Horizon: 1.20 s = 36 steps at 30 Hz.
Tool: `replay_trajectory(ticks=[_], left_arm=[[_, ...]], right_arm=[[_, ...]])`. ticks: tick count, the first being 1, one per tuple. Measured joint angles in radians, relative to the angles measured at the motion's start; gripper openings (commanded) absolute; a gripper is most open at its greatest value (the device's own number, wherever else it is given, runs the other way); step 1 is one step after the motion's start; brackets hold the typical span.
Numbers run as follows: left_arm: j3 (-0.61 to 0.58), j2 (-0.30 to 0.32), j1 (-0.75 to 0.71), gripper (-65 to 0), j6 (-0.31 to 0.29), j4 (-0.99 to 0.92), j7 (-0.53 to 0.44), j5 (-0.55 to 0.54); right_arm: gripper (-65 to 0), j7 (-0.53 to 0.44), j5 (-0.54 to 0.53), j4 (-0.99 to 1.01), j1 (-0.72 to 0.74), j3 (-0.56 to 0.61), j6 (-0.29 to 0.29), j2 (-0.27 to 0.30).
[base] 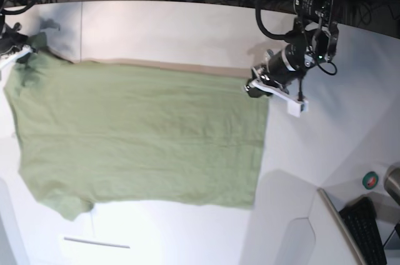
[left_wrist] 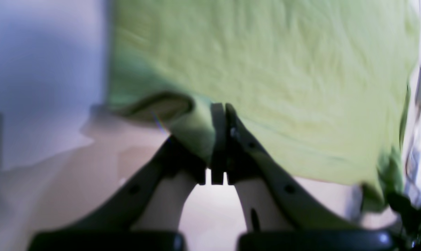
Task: Layout the t-shirt on the table in an organized manner, then fold the t-shirt properly
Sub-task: 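Lift the shirt with both grippers and pull it taut between them, then lower the taut shirt edge onto the table with both grippers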
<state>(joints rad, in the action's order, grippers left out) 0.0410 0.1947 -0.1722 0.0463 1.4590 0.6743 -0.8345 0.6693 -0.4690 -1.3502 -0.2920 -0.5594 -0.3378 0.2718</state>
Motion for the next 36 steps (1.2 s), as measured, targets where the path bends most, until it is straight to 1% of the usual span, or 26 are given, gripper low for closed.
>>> replay_trajectory(ticks=[3, 7, 11, 14, 16, 21, 25, 29, 31, 33, 36], left_arm=[[0.021, 0.008, -0.005, -65.0, 0.007, 0.035, 0.003, 0.008], [0.008, 0.002, -0.007, -65.0, 0.003, 0.055, 0.002, 0.004], [0.008, -0.002, -0.014, -65.0, 0.004, 0.038, 0.004, 0.005], [0.011, 0.0, -0.014, -65.0, 0.003, 0.037, 0.003, 0.004], [0.018, 0.0, -0.023, -65.0, 0.003, 0.037, 0.001, 0.004], [0.023, 0.005, -0.028, -65.0, 0.003, 0.036, 0.003, 0.004], [0.013, 0.004, -0.023, -65.0, 0.003, 0.04, 0.003, 0.004], [0.013, -0.006, -0.013, -65.0, 0.004, 0.04, 0.008, 0.003], [0.019, -0.002, 0.0, -65.0, 0.003, 0.04, 0.002, 0.004], [0.022, 0.0, 0.005, -65.0, 0.003, 0.041, 0.002, 0.003], [0.021, -0.006, 0.007, -65.0, 0.003, 0.041, 0.003, 0.003]], right_arm=[[-65.0, 0.016, -0.001, -0.061, -0.005, 0.0, 0.0, 0.0], [-65.0, 0.107, 0.0, -0.13, 0.018, 0.0, 0.0, 0.0], [-65.0, 0.145, -0.002, -0.134, 0.067, 0.001, 0.0, -0.006], [-65.0, 0.148, -0.002, -0.134, 0.072, 0.001, 0.0, -0.003], [-65.0, 0.171, 0.004, -0.131, 0.083, 0.001, 0.0, -0.001], [-65.0, 0.155, -0.002, -0.066, 0.163, 0.002, 0.0, 0.003], [-65.0, 0.163, 0.006, -0.062, 0.163, 0.002, 0.0, 0.039], [-65.0, 0.158, -0.001, -0.048, 0.198, 0.003, 0.0, 0.036], [-65.0, 0.16, -0.009, -0.025, 0.213, 0.007, -0.003, 0.051], [-65.0, 0.159, 0.006, 0.012, 0.229, 0.023, 0.0, 0.069], [-65.0, 0.154, 0.003, 0.018, 0.235, 0.052, 0.0, 0.067]])
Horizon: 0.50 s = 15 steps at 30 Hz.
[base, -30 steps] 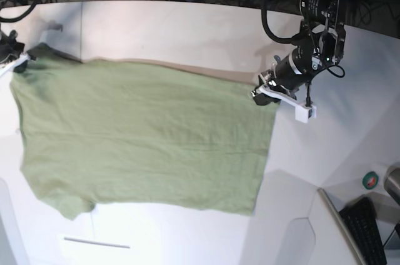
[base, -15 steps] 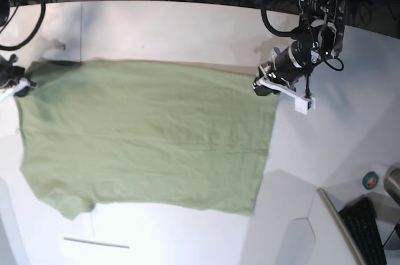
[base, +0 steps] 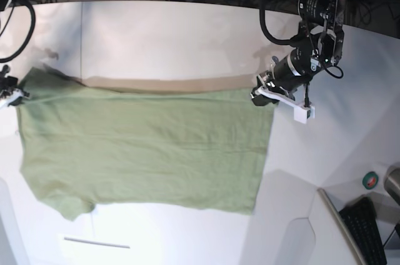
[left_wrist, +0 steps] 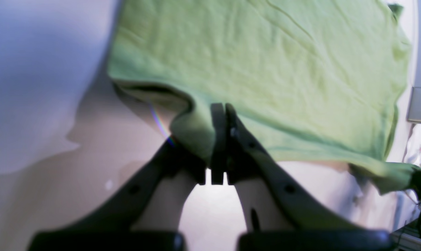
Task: Layout the t-shirt on the table in an organized manner, then fold the t-shirt properly
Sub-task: 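Lower the taut shirt edge onto the table with both grippers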
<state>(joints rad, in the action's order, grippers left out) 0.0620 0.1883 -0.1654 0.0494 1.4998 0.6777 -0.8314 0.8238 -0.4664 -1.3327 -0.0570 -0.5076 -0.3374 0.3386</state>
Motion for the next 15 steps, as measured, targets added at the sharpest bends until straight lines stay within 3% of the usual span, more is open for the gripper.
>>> replay_trajectory(ticks=[6, 12, 15], left_arm=[[-0.004, 0.003, 0.047, -65.0, 0.0, 0.0, 0.0, -0.003], [-0.002, 0.01, 0.1, -65.0, -0.001, -0.091, 0.0, -0.174], [-0.005, 0.013, 0.13, -65.0, 0.004, -0.14, -0.003, -0.172]], right_arm=[[-65.0, 0.0, -0.002, 0.079, 0.077, 0.001, 0.0, -0.002], [-65.0, 0.003, -0.002, 0.097, 0.138, 0.002, 0.0, -0.003], [-65.0, -0.006, -0.002, 0.159, 0.182, 0.002, 0.0, 0.0]])
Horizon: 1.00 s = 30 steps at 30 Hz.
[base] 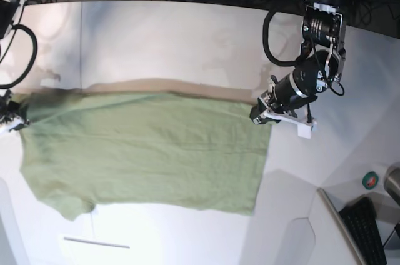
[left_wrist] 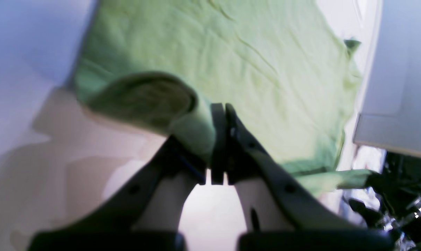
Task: Layout the t-shirt on the table in an organized manner, then fold the t-shirt properly
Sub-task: 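Lower the taut shirt edge onto the table with both grippers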
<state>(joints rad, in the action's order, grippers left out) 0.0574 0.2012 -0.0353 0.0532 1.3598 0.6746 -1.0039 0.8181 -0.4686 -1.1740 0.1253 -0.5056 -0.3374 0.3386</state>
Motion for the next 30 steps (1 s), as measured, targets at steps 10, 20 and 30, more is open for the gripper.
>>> replay_trajectory(ticks=[10, 20, 30], left_arm=[[0.001, -0.004, 0.063, -65.0, -0.001, -0.064, -0.002, -0.008], [0.001, -0.003, 0.08, -65.0, -0.001, -0.119, -0.005, -0.008], [0.002, 0.014, 0.079, -65.0, -0.001, -0.119, -0.005, -0.008]], right_arm=[[-65.0, -0.097, 0.164, 0.203, 0.121, 0.0, 0.0, 0.024], [-65.0, -0.112, 0.192, 0.239, 0.131, 0.051, 0.0, 0.008], [-65.0, -0.182, 0.191, 0.24, 0.147, 0.181, 0.0, 0.008]])
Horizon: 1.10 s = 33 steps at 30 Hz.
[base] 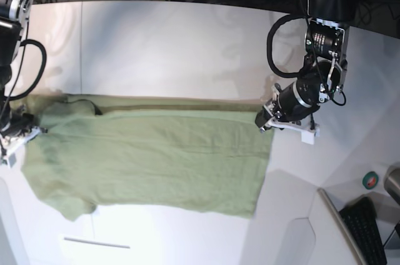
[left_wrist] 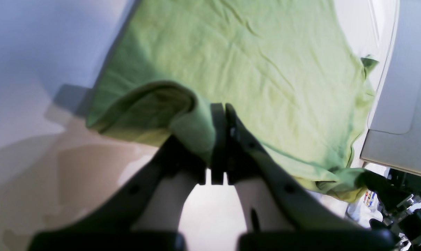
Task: Layout the t-shirt on the table in an organized manner, then fold the t-shirt properly
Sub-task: 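Lower the taut shirt edge onto the table with both grippers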
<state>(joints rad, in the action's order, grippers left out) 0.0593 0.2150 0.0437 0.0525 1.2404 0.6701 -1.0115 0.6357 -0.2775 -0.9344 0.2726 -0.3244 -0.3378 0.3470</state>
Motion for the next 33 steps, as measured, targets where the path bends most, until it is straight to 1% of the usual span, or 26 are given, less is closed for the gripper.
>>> replay_trajectory(ticks=[6, 16, 21, 22, 25, 28, 30, 33], left_arm=[[0.001, -0.002, 0.002, -65.0, 0.0, 0.002, 0.0, 0.0], [0.001, -0.005, 0.046, -65.0, 0.0, -0.012, 0.0, 0.005], [0.001, -0.008, 0.056, -65.0, 0.0, -0.028, 0.0, 0.093], [0.001, -0.01, 0.055, -65.0, 0.0, -0.028, 0.0, 0.095], [0.001, -0.01, 0.056, -65.0, 0.0, -0.028, 0.0, 0.095], [0.001, -0.01, 0.069, -65.0, 0.0, -0.039, 0.0, 0.095], [0.001, -0.01, 0.082, -65.0, 0.0, -0.047, 0.0, 0.095], [0.0, -0.01, 0.096, -65.0, 0.0, -0.05, 0.0, 0.095]], right_arm=[[-65.0, -0.001, 0.001, 0.0, 0.001, -0.001, 0.001, 0.0], [-65.0, -0.002, 0.002, 0.0, 0.001, 0.003, 0.001, 0.001], [-65.0, -0.005, 0.001, 0.0, 0.001, 0.002, 0.001, 0.0], [-65.0, -0.005, 0.002, 0.0, 0.001, 0.002, 0.001, 0.001], [-65.0, -0.054, 0.001, 0.001, 0.0, 0.002, 0.001, 0.0], [-65.0, -0.08, -0.003, 0.021, 0.003, 0.002, 0.002, 0.005], [-65.0, -0.074, 0.002, 0.061, 0.003, 0.001, 0.004, 0.005], [-65.0, -0.066, 0.003, 0.071, -0.01, 0.001, 0.005, 0.0]])
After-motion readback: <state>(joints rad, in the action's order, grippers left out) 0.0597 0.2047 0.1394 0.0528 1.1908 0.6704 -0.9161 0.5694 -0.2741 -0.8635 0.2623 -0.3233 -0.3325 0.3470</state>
